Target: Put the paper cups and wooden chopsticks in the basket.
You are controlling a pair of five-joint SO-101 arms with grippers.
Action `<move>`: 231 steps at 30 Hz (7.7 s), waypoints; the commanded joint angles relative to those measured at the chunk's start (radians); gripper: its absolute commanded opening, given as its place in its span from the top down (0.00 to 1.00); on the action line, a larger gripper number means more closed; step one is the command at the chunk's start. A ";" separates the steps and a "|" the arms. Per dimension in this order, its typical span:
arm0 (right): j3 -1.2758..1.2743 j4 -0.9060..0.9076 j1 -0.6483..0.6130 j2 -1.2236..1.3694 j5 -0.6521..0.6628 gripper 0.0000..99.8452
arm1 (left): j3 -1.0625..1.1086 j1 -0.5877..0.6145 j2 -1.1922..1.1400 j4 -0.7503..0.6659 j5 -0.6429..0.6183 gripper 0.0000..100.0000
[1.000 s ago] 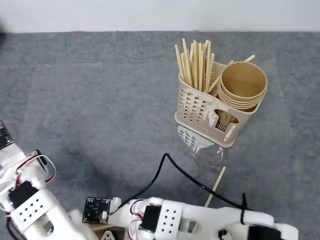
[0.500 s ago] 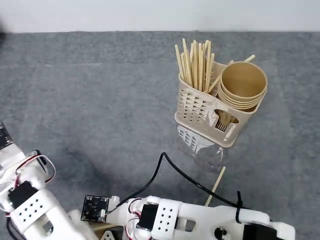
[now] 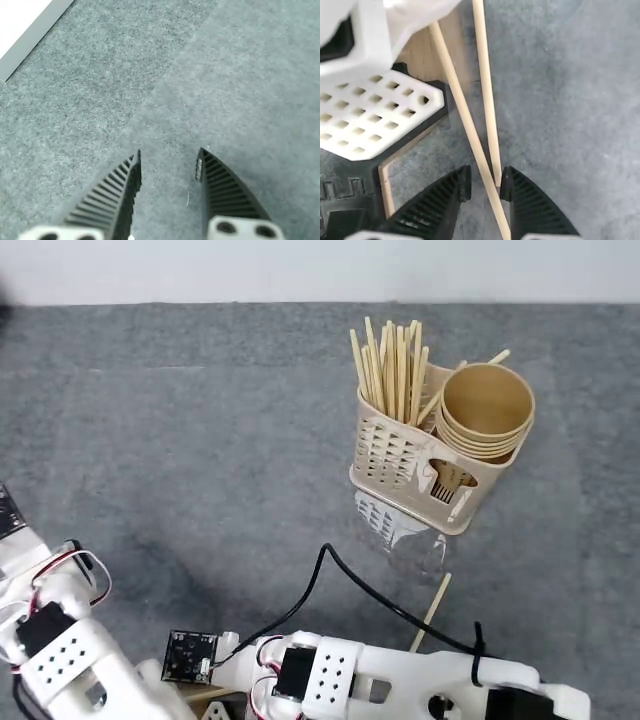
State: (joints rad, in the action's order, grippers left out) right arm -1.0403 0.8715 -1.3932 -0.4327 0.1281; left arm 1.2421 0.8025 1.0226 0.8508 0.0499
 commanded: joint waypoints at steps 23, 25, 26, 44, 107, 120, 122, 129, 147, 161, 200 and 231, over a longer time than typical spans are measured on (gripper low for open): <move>0.026 0.042 0.035 0.030 -0.081 0.88 | -0.134 0.023 0.015 0.023 -0.064 0.82; 0.026 0.016 0.035 0.031 -0.081 0.88 | -0.134 0.032 0.015 0.021 -0.064 0.82; 0.026 0.004 0.035 0.031 -0.080 0.88 | -0.134 0.034 0.015 0.021 -0.064 0.82; 0.083 0.013 0.101 0.147 -0.078 0.80 | -0.130 0.034 0.015 0.028 -0.064 0.82; 1.712 0.662 0.955 0.389 0.075 0.99 | -0.051 -0.037 0.020 0.028 -0.057 0.82; 1.837 0.361 1.093 0.389 -0.078 0.99 | -0.031 -0.037 0.020 0.023 -0.057 0.82; 1.835 0.318 1.118 0.390 -0.084 0.99 | -0.028 -0.037 0.020 0.021 -0.052 0.82; 1.751 0.271 1.144 0.392 -0.084 0.99 | -0.028 -0.038 0.020 0.021 -0.034 0.82; 0.770 -0.437 1.237 0.119 -0.040 0.99 | -0.028 -0.038 0.020 0.026 -0.031 0.82; 0.698 -0.153 1.184 -0.186 -0.043 0.93 | -0.058 -0.087 0.017 0.031 0.005 0.82; -0.043 0.074 1.288 -0.855 -0.201 0.99 | -1.213 -0.750 -1.178 0.511 0.913 0.77; -0.043 0.105 1.365 -1.010 -0.209 0.99 | -2.114 -0.795 -2.058 0.905 0.910 0.99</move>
State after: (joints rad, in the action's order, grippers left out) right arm -1.1032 0.9651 -0.0445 -1.3809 -0.0698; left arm -0.8109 0.0138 -1.0104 1.7315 0.9628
